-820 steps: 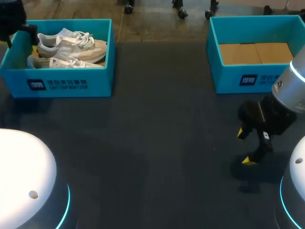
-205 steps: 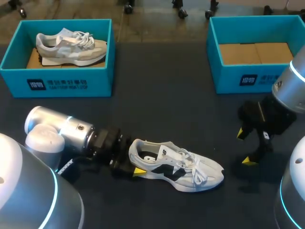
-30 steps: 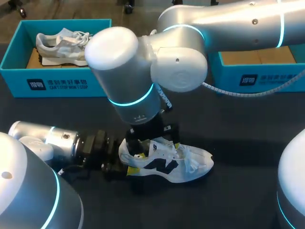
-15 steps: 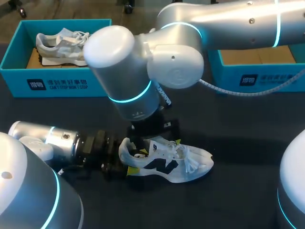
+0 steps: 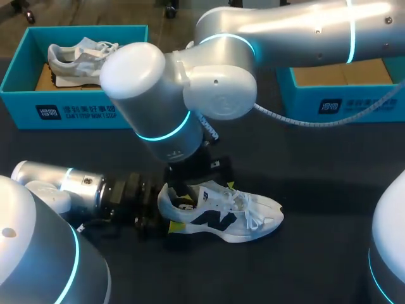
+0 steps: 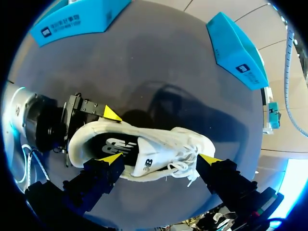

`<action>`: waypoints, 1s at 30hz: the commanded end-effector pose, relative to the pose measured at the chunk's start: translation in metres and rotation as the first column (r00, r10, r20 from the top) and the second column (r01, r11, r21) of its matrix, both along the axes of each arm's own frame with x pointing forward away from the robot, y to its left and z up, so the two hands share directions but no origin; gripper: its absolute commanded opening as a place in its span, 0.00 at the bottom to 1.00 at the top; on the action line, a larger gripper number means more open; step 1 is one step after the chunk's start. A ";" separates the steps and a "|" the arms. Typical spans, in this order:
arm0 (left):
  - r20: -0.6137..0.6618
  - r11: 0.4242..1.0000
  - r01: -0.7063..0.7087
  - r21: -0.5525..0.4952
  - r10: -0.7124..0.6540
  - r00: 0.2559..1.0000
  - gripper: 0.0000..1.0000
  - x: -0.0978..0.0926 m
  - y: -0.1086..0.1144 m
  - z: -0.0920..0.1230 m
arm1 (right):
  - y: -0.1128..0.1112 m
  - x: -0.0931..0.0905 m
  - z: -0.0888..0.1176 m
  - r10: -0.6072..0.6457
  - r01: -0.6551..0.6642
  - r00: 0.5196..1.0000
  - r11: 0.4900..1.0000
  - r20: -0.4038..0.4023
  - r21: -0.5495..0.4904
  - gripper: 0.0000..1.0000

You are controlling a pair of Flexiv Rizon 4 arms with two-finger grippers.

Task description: Take the shoe out of the shoebox, open the shoe tongue, remove and reinsert the insole, then place the shoe into the shoebox

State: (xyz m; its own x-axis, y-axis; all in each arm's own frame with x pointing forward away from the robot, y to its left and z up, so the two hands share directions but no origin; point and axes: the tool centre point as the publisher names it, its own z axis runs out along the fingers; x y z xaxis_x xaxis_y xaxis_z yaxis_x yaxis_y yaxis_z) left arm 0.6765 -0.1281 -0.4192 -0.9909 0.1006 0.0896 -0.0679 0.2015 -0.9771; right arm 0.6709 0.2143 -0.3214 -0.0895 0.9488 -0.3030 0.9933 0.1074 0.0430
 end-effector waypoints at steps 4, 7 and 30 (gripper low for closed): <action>0.000 1.000 -0.003 -0.001 0.003 1.000 0.00 0.000 0.000 0.000 | 0.010 -0.005 -0.010 -0.042 0.043 0.999 0.999 0.020 -0.015 1.00; 0.000 1.000 -0.003 -0.001 0.003 1.000 0.00 0.000 0.000 0.000 | 0.012 -0.006 -0.013 -0.051 0.051 0.998 0.999 0.022 -0.019 1.00; 0.000 1.000 -0.003 -0.001 0.003 1.000 0.00 0.000 0.000 0.000 | -0.016 -0.005 -0.040 -0.080 0.080 0.997 0.997 0.006 0.001 1.00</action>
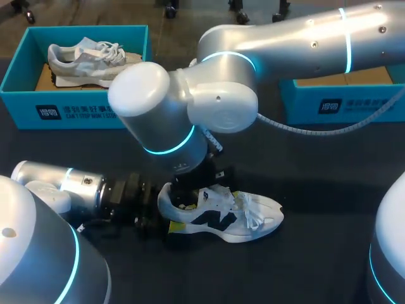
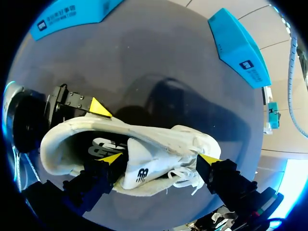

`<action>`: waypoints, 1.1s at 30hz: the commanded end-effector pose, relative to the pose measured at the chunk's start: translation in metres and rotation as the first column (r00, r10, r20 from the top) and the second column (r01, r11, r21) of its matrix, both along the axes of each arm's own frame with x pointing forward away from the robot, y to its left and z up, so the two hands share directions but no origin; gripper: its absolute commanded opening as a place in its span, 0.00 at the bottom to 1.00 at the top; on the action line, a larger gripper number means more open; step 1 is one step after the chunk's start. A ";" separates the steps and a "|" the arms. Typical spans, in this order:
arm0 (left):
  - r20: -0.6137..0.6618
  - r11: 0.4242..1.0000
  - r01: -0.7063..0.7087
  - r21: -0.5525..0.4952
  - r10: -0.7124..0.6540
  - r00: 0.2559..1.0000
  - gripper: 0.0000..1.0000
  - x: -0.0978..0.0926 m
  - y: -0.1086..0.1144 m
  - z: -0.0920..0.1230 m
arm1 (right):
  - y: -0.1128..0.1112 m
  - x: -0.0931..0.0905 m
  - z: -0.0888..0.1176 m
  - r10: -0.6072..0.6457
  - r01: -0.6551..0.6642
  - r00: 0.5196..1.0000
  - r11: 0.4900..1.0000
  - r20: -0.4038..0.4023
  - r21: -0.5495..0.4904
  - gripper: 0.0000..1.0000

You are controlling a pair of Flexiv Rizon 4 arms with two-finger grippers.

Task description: Take the shoe out of the shoebox, open the shoe tongue, remove and reinsert the insole, then place the shoe into the shoebox

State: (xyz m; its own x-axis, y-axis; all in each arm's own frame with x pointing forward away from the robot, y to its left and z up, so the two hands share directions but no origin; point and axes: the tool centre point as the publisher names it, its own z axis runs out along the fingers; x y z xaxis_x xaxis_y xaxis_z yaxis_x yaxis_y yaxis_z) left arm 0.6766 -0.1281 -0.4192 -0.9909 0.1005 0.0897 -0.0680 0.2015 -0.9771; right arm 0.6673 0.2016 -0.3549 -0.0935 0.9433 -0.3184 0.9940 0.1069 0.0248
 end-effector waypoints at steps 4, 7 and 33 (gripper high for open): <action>0.000 1.000 -0.003 -0.001 0.003 1.000 0.00 0.000 0.000 0.000 | -0.006 -0.004 -0.001 -0.081 0.080 0.996 0.996 0.027 0.032 1.00; 0.000 1.000 -0.003 -0.001 0.003 1.000 0.00 0.000 0.000 0.000 | -0.007 -0.008 0.005 -0.078 0.077 0.997 0.997 0.028 0.026 1.00; 0.000 1.000 -0.003 -0.001 0.003 1.000 0.00 0.000 0.000 0.000 | -0.031 -0.016 0.021 0.020 -0.013 0.999 0.971 -0.029 0.237 1.00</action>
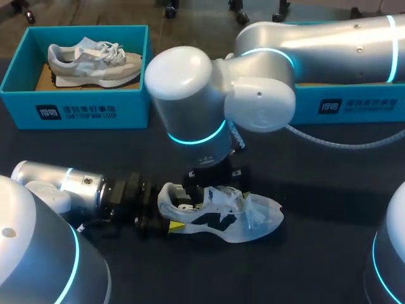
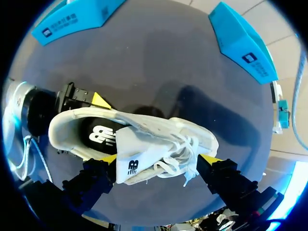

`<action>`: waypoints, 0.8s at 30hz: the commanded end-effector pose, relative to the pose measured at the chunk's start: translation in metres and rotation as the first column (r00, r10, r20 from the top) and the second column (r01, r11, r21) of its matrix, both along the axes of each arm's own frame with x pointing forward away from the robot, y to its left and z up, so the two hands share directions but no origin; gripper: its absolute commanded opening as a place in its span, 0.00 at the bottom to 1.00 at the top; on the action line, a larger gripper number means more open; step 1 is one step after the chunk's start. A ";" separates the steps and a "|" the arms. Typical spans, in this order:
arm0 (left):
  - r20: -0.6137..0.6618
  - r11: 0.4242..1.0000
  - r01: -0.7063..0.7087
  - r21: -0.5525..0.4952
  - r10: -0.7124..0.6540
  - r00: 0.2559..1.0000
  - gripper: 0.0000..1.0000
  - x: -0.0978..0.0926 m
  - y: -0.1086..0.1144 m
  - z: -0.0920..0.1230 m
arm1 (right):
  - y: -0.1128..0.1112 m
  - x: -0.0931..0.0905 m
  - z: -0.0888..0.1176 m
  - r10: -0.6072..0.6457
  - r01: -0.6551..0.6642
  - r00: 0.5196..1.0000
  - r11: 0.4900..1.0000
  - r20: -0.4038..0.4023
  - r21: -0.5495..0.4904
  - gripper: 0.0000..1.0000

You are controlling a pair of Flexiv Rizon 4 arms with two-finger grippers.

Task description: Take the shoe out of the shoebox, open the shoe tongue, remove and reinsert the insole, then place the shoe into the shoebox

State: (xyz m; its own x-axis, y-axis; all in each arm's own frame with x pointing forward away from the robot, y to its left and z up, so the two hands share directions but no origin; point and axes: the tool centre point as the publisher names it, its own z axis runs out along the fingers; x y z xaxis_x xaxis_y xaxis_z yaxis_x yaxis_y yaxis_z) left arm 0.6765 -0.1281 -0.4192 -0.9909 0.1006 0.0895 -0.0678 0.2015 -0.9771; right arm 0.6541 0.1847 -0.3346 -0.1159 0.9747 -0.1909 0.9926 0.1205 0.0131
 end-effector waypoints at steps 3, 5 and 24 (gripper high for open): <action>0.000 1.000 -0.003 -0.001 0.003 1.000 0.00 0.000 0.000 0.000 | -0.014 -0.006 0.002 0.030 -0.029 1.000 0.989 -0.004 0.144 1.00; 0.000 1.000 -0.003 -0.001 0.003 1.000 0.00 0.000 0.000 0.000 | -0.015 -0.007 0.003 0.043 -0.040 0.999 0.987 -0.015 0.157 1.00; 0.000 1.000 -0.003 -0.001 0.003 1.000 0.00 0.000 0.000 0.000 | -0.009 -0.015 0.009 0.020 -0.012 0.999 0.969 -0.027 0.246 0.35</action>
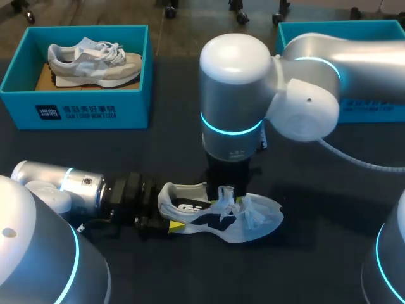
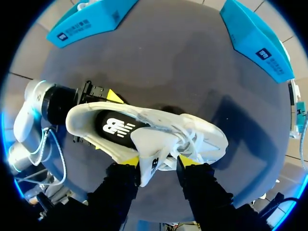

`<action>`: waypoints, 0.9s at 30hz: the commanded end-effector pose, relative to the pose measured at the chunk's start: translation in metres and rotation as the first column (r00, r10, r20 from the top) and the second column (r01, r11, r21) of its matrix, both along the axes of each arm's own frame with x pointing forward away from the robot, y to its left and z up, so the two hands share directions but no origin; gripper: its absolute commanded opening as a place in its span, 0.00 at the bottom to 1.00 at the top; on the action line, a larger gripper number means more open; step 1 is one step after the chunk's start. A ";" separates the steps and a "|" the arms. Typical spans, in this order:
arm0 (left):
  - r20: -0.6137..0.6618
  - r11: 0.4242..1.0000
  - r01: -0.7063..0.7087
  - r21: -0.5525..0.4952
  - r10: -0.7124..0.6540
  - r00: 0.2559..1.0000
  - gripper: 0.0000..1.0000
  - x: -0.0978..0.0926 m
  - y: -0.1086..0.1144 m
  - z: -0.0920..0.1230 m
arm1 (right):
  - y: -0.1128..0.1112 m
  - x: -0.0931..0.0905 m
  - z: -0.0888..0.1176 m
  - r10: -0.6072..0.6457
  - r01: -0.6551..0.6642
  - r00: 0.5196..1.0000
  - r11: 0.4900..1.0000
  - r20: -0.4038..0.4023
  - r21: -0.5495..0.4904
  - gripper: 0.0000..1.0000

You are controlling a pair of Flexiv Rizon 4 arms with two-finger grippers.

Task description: Take the shoe out of the shoebox, open the shoe tongue, remove and reinsert the insole, then place the shoe into the shoebox

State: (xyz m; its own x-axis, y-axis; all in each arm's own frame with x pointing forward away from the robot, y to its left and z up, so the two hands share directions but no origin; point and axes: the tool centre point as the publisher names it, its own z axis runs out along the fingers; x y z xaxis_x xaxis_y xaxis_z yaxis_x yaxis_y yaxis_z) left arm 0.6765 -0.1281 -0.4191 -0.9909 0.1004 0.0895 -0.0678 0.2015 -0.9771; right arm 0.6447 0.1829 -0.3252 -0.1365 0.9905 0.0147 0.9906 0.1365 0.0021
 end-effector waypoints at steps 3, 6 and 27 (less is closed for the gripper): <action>0.000 1.000 -0.003 -0.001 0.003 1.000 0.00 0.000 0.000 0.000 | -0.007 -0.008 0.001 -0.009 0.009 1.000 0.999 0.009 0.050 0.29; 0.000 1.000 -0.003 -0.001 0.003 1.000 0.00 0.000 0.000 0.000 | -0.008 -0.008 0.001 -0.005 0.004 1.000 0.998 0.010 0.065 0.19; 0.000 1.000 -0.003 -0.001 0.003 1.000 0.00 0.000 0.000 0.000 | -0.037 -0.009 0.002 -0.002 -0.007 0.999 0.972 0.038 0.236 0.00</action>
